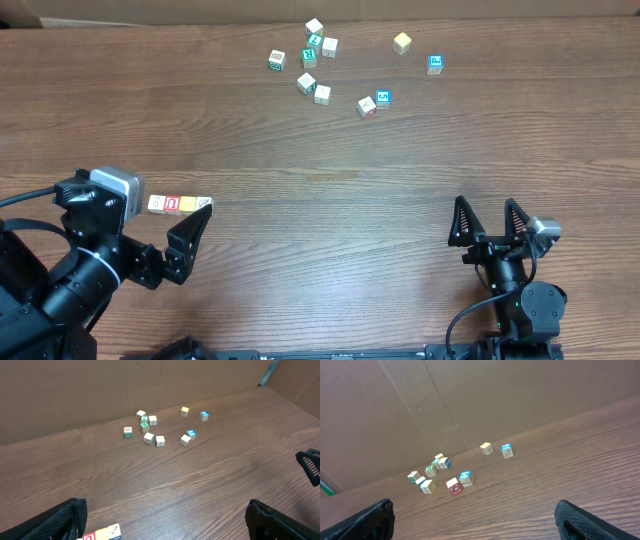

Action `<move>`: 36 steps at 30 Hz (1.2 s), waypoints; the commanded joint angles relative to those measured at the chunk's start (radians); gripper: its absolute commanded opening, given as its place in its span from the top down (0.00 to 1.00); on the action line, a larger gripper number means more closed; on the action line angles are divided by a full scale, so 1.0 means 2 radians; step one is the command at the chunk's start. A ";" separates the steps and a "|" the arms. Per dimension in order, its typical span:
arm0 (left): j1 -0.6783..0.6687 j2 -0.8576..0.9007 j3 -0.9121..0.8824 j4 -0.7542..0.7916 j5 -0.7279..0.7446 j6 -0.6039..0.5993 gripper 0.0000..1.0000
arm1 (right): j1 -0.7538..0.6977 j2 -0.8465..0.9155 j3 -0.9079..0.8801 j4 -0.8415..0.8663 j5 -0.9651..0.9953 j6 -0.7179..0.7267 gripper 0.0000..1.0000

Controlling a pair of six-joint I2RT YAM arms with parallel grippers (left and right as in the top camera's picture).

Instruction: Form a horizontal line

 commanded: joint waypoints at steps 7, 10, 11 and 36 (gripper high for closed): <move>-0.001 0.000 0.003 0.000 0.007 0.009 0.00 | -0.001 -0.005 -0.005 -0.001 0.038 -0.005 0.00; -0.001 0.000 0.003 0.000 0.007 0.009 0.00 | -0.001 -0.005 -0.005 -0.001 0.047 -0.005 0.00; -0.001 0.000 0.003 0.000 0.007 0.009 0.00 | -0.001 -0.005 -0.005 -0.001 0.047 -0.005 0.00; -0.076 -0.005 -0.023 -0.007 -0.051 0.010 0.00 | -0.001 -0.005 -0.005 -0.001 0.047 -0.005 0.00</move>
